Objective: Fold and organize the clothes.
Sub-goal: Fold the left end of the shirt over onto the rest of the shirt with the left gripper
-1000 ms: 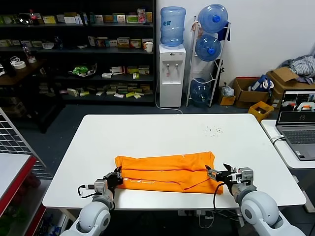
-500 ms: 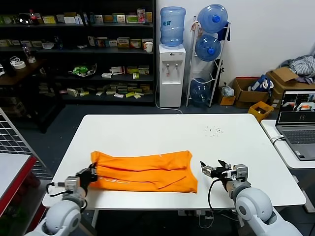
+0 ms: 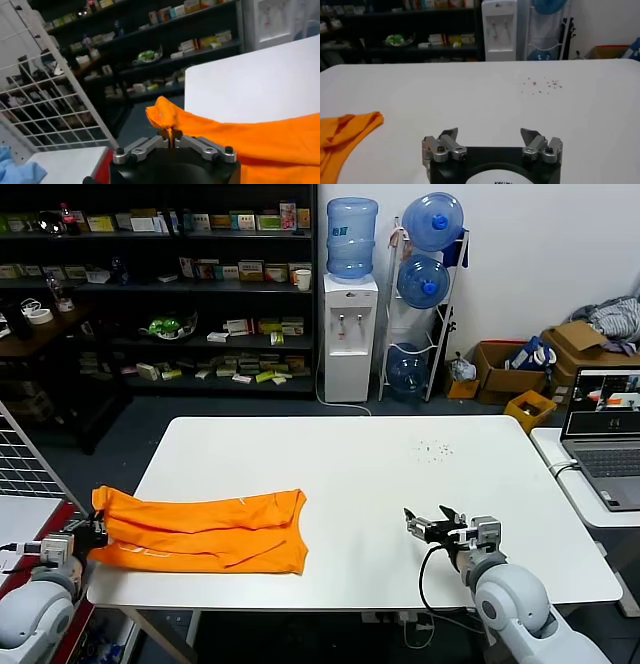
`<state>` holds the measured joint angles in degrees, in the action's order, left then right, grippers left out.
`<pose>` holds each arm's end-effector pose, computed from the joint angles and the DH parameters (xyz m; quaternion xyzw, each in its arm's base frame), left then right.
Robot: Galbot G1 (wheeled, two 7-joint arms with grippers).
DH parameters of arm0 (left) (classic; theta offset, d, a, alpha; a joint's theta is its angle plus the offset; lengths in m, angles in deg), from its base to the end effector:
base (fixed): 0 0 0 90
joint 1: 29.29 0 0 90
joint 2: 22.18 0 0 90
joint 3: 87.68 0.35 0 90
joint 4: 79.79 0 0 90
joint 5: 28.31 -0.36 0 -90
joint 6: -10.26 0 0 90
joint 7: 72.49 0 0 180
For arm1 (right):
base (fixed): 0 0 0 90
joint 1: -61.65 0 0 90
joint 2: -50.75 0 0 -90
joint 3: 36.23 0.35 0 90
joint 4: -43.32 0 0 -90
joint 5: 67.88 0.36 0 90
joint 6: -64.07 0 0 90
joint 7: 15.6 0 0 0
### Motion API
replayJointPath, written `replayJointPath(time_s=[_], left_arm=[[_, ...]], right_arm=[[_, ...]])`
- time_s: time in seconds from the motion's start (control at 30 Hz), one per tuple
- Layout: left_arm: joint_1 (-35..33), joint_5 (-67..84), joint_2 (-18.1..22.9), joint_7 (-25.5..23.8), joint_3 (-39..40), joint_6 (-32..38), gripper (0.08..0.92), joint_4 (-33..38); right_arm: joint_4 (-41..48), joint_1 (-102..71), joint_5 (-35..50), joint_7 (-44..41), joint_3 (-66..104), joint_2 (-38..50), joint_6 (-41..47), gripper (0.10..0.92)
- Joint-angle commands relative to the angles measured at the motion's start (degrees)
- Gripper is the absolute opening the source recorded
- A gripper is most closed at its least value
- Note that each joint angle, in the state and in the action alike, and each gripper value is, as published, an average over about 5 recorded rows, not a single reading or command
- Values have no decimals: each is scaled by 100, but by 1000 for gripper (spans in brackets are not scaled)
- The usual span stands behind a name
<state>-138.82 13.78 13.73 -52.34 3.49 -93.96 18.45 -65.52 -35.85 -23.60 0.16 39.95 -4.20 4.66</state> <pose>0.2752 0.2374 -0.2896 0.1041 -0.9575 -0.1427 0.2278 0.2969 -0.0676 -0.2792 0.0803 -0.9574 -0.0196 0.2767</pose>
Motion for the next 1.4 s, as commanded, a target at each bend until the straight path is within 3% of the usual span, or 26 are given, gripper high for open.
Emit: replayJointPath(time_s=[0.03,0.27,0.43,0.57,0.77,1.2,1.4], left_arm=[[267,1422,116,820,444,-675,116,1388],[1673,2682,1460,2052,2271,-1015,116,1904],[2455,2695,2238,2370,2991,-1035,116,1619],[2743,2513,2612,2417,3258,-1035,116,1391],[2815,2182,2842,2358,3369,-1029,116,1156],[2732,1960,2925,2318,3342,-1048,120,1035],[2651,1989,2775,2222,3198,-1094,251,1160]], right_arm=[[4,-38,-105,29,-10,-93,7,823],[-100,-269,-246,147,107,-207,72,823],[-125,-425,-308,208,200,-300,107,823],[-92,-455,-326,234,203,-372,121,823],[-34,-384,-316,242,134,-426,132,823],[64,-249,-285,229,36,-420,127,823],[54,-279,-282,217,69,-386,116,823]])
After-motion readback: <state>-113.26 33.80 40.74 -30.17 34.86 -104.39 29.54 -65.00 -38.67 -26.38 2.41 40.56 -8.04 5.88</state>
